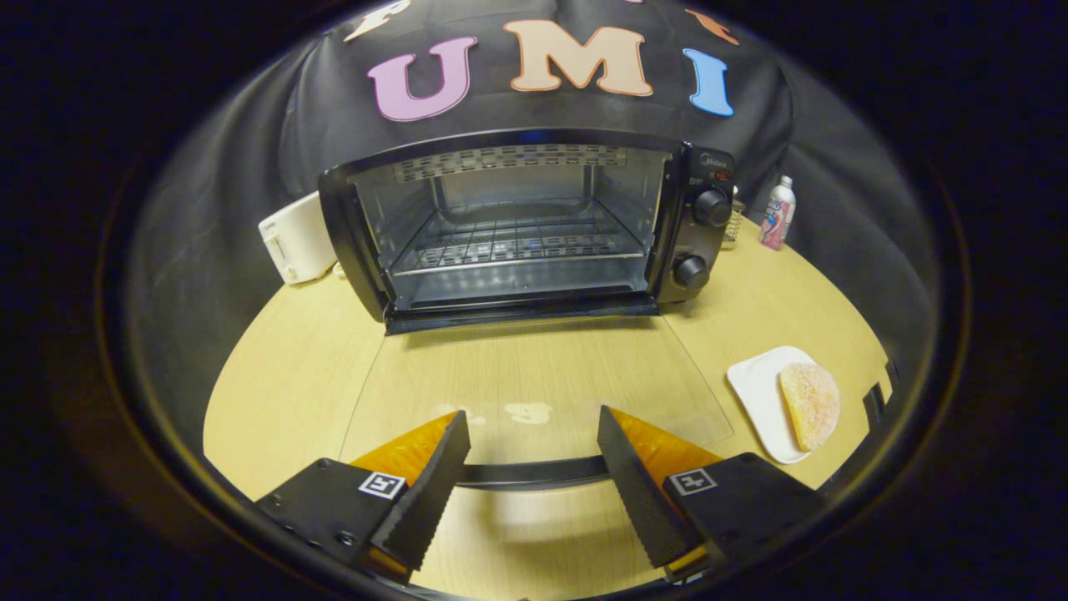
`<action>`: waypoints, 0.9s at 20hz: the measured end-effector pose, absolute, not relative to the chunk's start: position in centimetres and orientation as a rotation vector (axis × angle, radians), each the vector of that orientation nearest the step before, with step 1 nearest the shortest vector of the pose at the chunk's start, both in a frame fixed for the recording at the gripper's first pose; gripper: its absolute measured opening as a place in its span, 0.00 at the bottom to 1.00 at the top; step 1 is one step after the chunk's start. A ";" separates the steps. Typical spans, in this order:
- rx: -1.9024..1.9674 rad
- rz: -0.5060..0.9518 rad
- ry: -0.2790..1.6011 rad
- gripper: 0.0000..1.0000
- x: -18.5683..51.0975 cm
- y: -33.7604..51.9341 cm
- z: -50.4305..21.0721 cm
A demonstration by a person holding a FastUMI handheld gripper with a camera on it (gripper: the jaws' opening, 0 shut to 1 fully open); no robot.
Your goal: Open the toaster oven, put the food inside, and close the toaster oven door.
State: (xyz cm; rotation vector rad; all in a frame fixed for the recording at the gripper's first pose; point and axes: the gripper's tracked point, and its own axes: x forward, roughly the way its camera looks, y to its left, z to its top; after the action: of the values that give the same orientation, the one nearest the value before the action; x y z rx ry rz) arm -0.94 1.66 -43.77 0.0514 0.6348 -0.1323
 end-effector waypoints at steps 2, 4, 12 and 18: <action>0.047 -0.128 0.641 0.99 -0.8 1.7 -43.4; 0.039 -0.133 0.655 0.98 -0.9 1.5 -43.2; 0.062 -0.227 0.595 0.98 -1.2 -2.6 -38.9; 0.102 -0.400 0.515 0.98 -3.2 -10.1 -34.7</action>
State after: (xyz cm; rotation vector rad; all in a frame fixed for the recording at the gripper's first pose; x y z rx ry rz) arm -3.24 -10.09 -34.72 0.1022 0.5145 -0.3998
